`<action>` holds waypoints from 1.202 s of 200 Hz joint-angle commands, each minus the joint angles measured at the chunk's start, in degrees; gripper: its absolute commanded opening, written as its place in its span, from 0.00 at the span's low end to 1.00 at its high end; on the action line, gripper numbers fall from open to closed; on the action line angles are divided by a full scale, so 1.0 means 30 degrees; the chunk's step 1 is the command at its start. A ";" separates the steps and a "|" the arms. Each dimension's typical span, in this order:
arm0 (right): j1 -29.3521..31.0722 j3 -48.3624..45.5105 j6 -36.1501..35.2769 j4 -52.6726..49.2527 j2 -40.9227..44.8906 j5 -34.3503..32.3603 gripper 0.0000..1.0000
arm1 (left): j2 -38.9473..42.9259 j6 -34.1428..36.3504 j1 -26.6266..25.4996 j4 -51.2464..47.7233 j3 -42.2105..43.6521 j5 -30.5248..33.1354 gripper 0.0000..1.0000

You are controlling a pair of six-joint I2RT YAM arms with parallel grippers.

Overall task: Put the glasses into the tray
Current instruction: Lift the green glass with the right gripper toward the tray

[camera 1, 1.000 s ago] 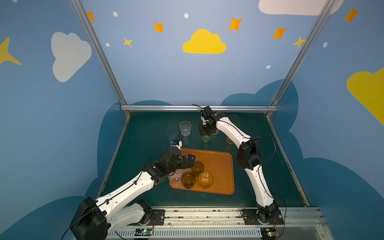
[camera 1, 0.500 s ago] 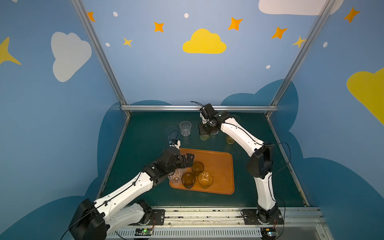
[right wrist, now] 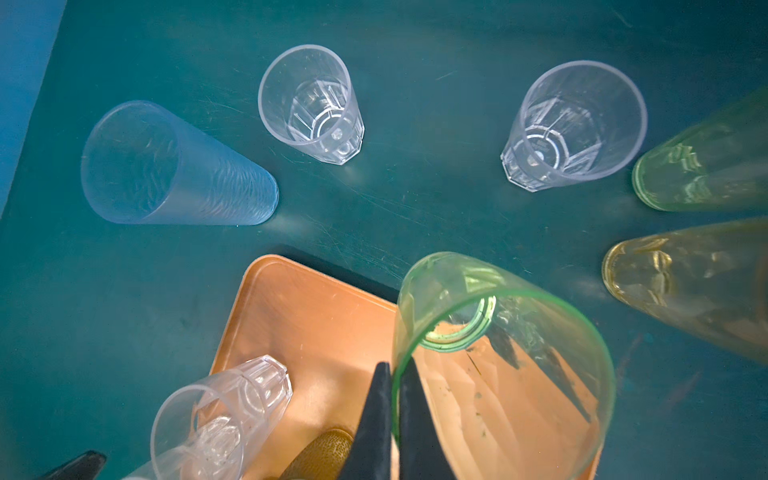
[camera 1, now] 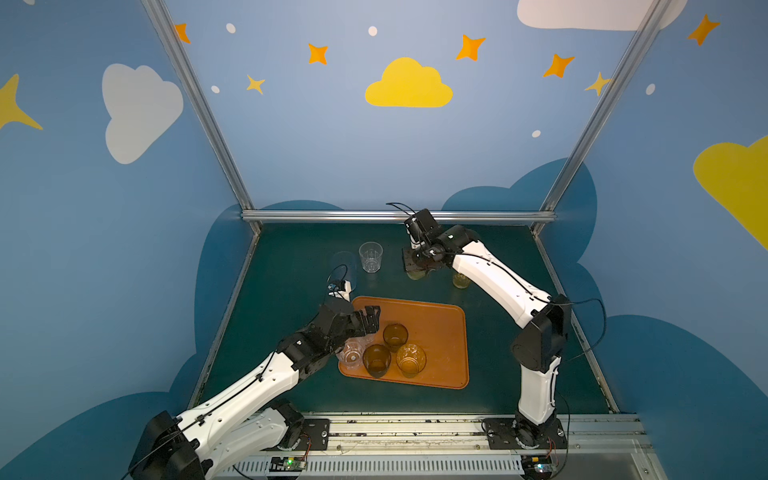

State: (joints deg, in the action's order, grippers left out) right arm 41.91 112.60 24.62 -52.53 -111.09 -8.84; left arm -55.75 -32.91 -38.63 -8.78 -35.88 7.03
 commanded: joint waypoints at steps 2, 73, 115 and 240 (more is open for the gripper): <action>0.0215 -0.0422 0.0195 0.0054 0.1419 -0.0836 0.00 | -0.0174 -0.0072 0.0045 0.0082 -0.0092 0.0229 1.00; 0.0502 -0.3489 0.0885 0.0229 0.4034 -0.1735 0.00 | -0.0112 -0.0131 0.0094 0.0086 -0.0023 0.0553 1.00; 0.0619 -0.6331 0.1883 0.0711 0.5896 -0.1844 0.00 | -0.0085 -0.0136 0.0124 0.0405 0.0180 0.0668 1.00; 0.1436 -0.8728 0.3666 -0.0616 0.7957 -0.2026 0.00 | -0.0151 -0.0303 0.0219 0.0788 0.0416 0.0618 1.00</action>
State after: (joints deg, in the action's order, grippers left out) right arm 45.43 87.31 34.02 -52.38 -89.73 -13.76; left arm -56.31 -33.36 -38.24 -7.57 -35.64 8.69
